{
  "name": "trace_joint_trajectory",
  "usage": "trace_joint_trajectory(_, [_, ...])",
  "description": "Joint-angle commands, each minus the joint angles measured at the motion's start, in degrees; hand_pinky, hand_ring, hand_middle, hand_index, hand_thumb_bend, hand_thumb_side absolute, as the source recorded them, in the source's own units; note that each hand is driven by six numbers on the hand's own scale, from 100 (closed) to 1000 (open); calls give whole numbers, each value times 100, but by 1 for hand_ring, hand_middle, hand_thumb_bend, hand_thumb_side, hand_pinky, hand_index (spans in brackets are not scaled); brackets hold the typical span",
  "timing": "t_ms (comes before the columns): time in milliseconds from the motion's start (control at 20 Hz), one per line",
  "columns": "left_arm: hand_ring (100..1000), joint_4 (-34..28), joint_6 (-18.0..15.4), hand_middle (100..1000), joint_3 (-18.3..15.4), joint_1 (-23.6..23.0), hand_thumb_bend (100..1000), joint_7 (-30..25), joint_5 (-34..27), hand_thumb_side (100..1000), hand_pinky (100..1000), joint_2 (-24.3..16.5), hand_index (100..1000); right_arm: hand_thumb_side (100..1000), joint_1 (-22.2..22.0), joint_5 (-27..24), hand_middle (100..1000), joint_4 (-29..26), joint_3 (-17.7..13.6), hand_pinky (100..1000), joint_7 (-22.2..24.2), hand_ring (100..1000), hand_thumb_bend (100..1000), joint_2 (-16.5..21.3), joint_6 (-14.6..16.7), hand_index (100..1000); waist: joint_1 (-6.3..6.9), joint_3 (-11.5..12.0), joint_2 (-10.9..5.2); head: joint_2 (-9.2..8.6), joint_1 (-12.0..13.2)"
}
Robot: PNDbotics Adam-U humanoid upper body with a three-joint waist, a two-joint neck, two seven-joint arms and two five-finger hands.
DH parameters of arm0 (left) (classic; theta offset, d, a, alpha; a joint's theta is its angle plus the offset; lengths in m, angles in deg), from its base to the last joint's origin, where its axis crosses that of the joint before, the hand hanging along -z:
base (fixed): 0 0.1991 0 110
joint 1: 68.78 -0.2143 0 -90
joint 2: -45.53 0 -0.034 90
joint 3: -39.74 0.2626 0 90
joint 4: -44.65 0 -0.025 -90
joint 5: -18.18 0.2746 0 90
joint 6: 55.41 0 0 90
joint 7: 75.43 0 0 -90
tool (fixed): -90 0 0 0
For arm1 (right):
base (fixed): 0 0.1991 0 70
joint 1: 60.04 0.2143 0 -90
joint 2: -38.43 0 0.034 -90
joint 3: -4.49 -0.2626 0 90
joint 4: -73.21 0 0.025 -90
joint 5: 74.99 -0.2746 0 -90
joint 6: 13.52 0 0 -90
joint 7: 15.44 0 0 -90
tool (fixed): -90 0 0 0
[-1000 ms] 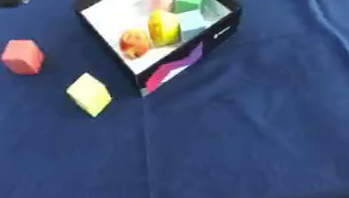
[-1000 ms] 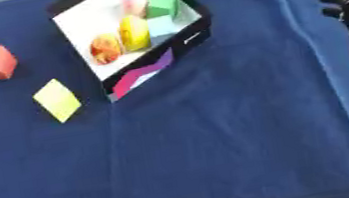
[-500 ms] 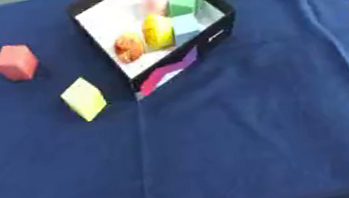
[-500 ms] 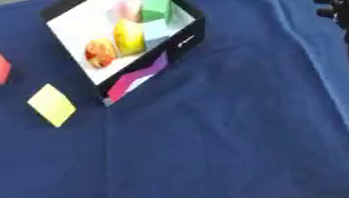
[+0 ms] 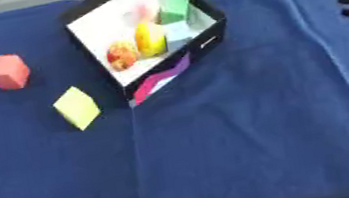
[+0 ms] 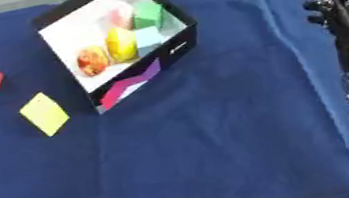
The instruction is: Pick up objects on the table and place them in the box.
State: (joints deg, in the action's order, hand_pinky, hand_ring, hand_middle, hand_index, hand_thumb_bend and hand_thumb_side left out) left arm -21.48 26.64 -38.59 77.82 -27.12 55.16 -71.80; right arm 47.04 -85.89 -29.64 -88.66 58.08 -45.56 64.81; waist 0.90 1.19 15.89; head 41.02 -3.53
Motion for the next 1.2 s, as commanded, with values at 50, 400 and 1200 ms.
trace_joint_trajectory(50, [893,264,-192,821,21,179,638,-104,328,100,942,-57,824,791,73,22,758,-155,-23,837,-10,827,100,77,0,844,-85,-19,10,-116,88])
trace_joint_trajectory(400, [894,829,-440,821,-66,342,691,-99,891,100,946,210,809,794,142,17,757,-174,-12,836,-4,826,100,23,-8,843,-125,-100,94,-186,183])
trace_joint_trajectory(1200, [876,1211,-525,790,-227,636,662,379,1175,100,927,528,805,797,212,19,755,-176,18,837,28,824,100,-25,-21,842,-167,-191,180,-292,226])
